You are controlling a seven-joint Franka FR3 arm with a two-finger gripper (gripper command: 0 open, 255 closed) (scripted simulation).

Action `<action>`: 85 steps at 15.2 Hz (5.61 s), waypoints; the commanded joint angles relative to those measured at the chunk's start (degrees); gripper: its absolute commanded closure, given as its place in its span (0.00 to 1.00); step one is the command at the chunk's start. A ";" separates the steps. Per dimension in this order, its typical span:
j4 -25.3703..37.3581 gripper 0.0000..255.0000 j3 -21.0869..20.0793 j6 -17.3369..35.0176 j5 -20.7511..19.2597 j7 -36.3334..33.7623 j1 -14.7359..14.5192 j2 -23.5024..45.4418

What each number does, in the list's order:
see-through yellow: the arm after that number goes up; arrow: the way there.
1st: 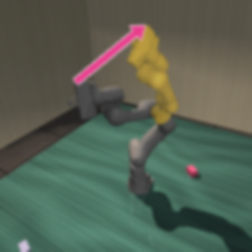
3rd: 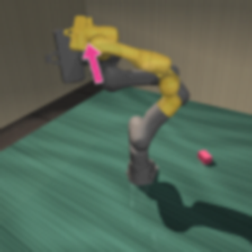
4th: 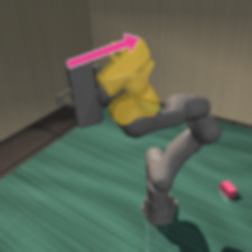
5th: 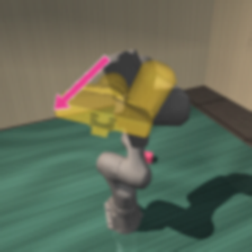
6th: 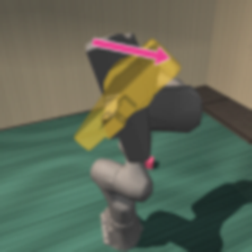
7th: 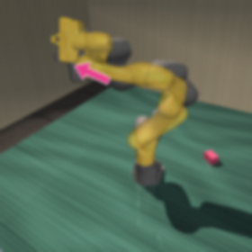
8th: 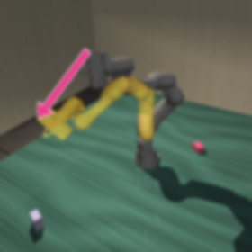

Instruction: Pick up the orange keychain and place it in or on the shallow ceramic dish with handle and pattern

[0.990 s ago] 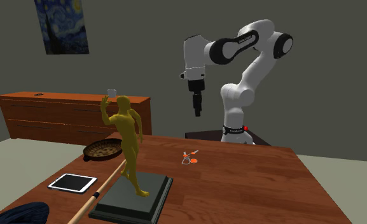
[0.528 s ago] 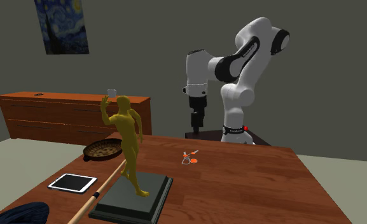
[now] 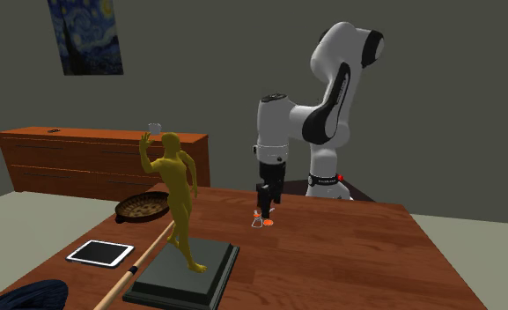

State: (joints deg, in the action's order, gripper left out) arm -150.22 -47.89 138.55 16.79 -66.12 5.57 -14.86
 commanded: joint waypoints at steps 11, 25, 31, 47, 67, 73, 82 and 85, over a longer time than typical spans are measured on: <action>-0.99 0.00 -3.91 8.39 -7.84 -6.42 4.07 8.69; -0.82 1.00 -3.56 7.34 -6.47 -5.42 3.59 7.51; 0.49 1.00 -0.99 0.99 -1.00 -1.31 0.98 1.33; 6.07 1.00 5.38 -14.81 2.99 2.58 -2.57 -9.74; 41.17 1.00 9.02 -18.88 -27.00 0.30 9.79 29.04; 58.42 1.00 12.59 -25.31 -33.32 1.31 6.69 41.72; 72.51 1.00 15.74 -28.61 -37.26 3.10 3.09 52.95; 71.29 1.00 16.03 -26.78 -37.69 2.80 3.12 53.67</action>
State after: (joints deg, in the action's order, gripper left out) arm -78.57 -31.95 111.16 -20.74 -63.23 8.69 38.54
